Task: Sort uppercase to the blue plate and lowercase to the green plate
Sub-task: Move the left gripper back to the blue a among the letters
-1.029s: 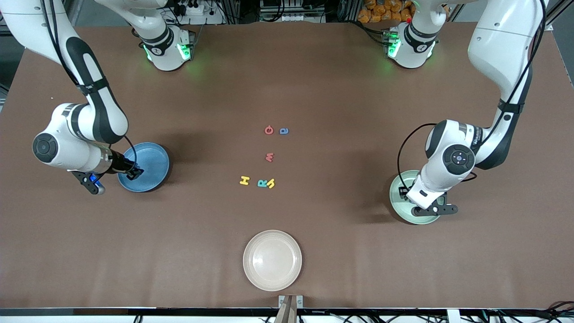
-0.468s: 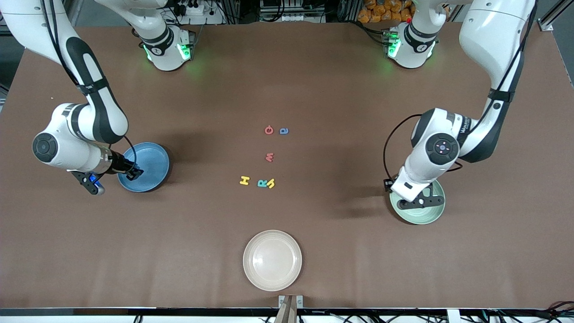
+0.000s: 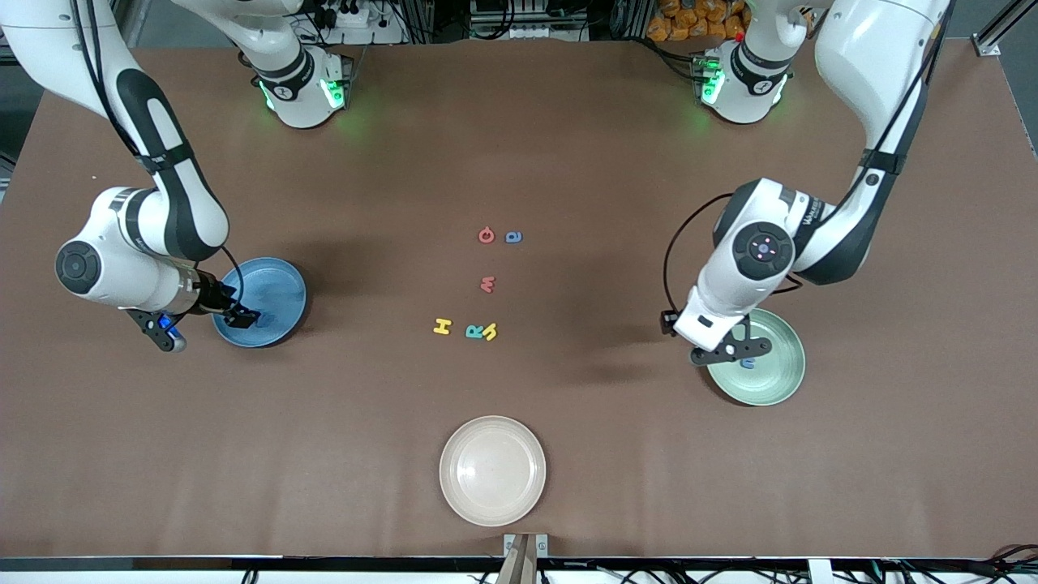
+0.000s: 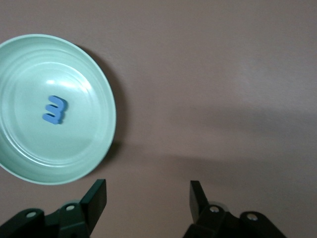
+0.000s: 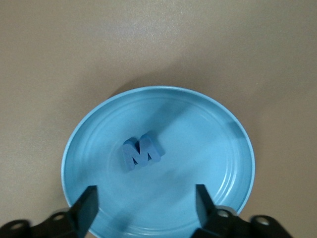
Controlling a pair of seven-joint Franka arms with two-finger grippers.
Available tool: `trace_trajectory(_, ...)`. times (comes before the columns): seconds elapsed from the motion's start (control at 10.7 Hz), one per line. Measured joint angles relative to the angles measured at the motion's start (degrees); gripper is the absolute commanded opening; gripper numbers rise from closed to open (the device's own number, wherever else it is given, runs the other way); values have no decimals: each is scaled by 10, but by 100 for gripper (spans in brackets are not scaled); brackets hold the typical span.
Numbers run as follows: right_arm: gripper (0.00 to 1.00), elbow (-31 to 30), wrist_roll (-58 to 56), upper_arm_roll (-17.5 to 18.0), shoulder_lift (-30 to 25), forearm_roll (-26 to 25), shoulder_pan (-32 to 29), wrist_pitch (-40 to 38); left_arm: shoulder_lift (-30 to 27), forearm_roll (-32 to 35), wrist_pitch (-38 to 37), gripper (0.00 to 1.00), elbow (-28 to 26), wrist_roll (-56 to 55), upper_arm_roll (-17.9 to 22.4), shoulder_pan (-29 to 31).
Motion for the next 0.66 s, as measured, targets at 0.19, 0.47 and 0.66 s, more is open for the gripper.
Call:
trace_trajectory(0.19, 100, 0, 0, 0, 0, 0, 0, 0, -2, 0, -7, 81, 0, -23, -20, 0)
trace_trajectory(0.47, 100, 0, 0, 0, 0, 0, -1, -1, -5, 0, -16, 82, 0, -69, -57, -4)
trace_trajectory(0.66, 100, 0, 0, 0, 0, 0, -1, -1, -5, 0, -17, 82, -1, -110, -83, -7)
